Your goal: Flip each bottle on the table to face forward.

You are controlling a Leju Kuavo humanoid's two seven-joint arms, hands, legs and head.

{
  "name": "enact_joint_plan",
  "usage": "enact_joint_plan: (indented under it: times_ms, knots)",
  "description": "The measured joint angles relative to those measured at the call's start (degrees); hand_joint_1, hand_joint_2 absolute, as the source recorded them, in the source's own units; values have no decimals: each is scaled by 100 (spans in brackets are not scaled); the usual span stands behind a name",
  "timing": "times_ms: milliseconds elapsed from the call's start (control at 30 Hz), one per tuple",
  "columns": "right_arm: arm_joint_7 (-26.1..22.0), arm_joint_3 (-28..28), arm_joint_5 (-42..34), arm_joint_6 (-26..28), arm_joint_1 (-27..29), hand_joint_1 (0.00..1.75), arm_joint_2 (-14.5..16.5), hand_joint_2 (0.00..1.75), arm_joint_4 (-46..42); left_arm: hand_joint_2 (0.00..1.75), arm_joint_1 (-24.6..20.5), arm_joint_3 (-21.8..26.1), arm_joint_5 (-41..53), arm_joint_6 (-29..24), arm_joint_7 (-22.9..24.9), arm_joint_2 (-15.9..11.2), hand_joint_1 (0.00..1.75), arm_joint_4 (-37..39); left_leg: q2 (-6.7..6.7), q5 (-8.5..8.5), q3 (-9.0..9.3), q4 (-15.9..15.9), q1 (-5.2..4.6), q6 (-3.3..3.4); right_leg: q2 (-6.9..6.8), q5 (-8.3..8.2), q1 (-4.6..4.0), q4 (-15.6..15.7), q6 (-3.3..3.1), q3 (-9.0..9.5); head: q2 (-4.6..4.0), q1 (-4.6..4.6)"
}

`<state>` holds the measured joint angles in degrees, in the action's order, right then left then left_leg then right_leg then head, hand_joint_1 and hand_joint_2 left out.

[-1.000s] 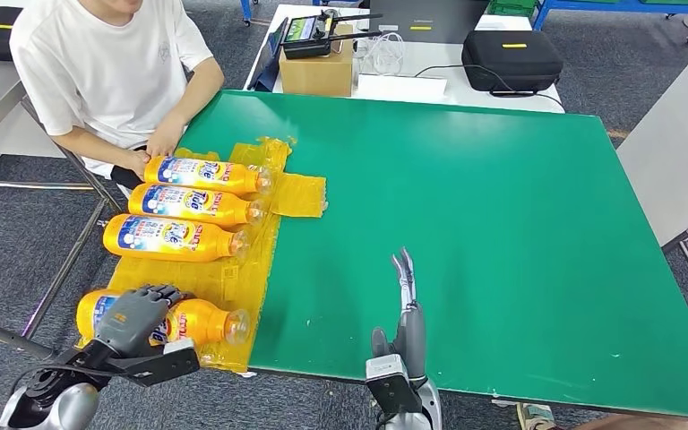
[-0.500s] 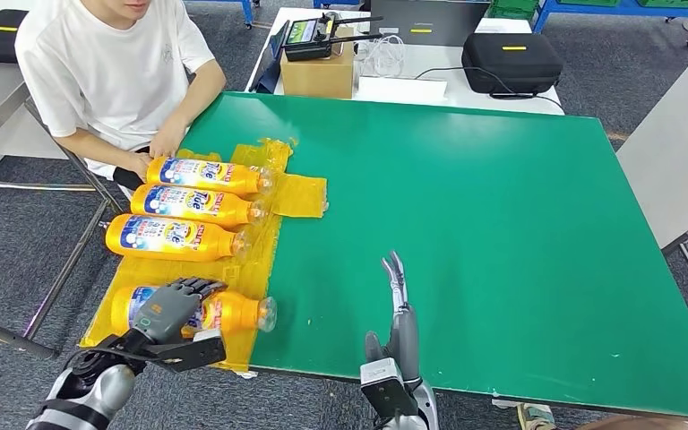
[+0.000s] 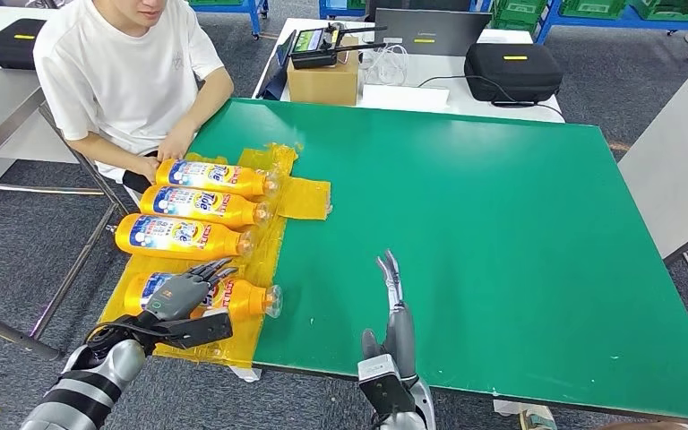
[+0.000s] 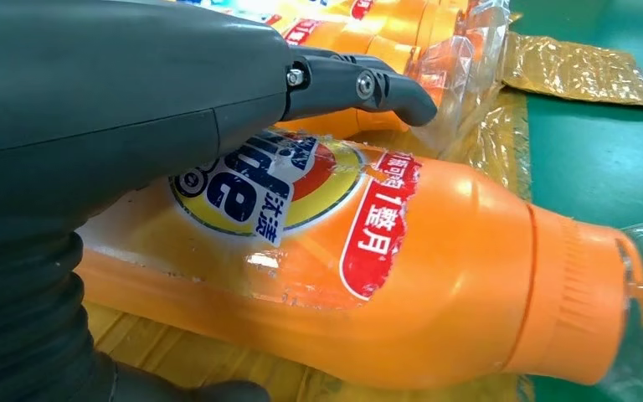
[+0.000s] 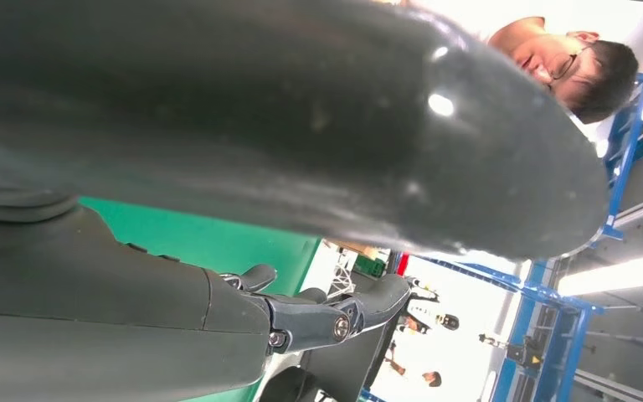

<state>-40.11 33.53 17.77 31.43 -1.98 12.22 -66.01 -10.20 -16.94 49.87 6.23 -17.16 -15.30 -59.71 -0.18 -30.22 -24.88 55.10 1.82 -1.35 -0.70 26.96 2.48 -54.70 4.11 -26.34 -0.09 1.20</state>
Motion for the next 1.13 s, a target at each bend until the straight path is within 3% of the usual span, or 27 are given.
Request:
enact_joint_plan:
  times_ms: [100,200,267,467,700,967,1133]
  knots:
    - [0,8,-35,10,-2,0,-2,0,4,175,15,6,-159,40,-86,-16,0,-8,0,2,4,0,1,-2,0,0,-1,-2,0,4,0,-2]
    - [0,69,-124,51,-13,0,-31,0,7,175,507,93,-1318,-13,-714,44,0,-614,5,8,-1,3,3,-8,6,1,-2,-7,0,-15,0,-4]
    - [0,111,-118,90,-13,0,-51,0,7,175,955,166,-1902,-253,-1015,260,0,-1229,9,9,-31,7,1,-9,11,-1,-1,-6,2,-51,0,-4]
    - [0,139,-25,115,8,0,-67,0,7,175,1394,259,-2268,-623,-1241,814,0,-2079,16,7,-86,12,0,-8,21,-9,-2,-1,-5,-110,0,-2]
    - [0,88,279,-2,103,0,-13,0,4,175,1488,345,-2608,-1304,-1518,1651,0,-2945,23,7,-114,12,1,-7,25,-10,-3,-1,-7,-139,0,-4]
    - [0,18,369,-12,132,0,10,0,4,175,1494,363,-2710,-1811,-1811,2028,0,-3312,24,7,-115,12,3,-7,25,-10,-5,-2,-7,-143,0,-4]
    - [0,4,316,43,155,0,12,0,-38,175,1490,288,-3081,-1817,-1915,2231,0,-3540,24,7,-116,12,2,-7,26,-10,-4,-2,-7,-144,0,-4]
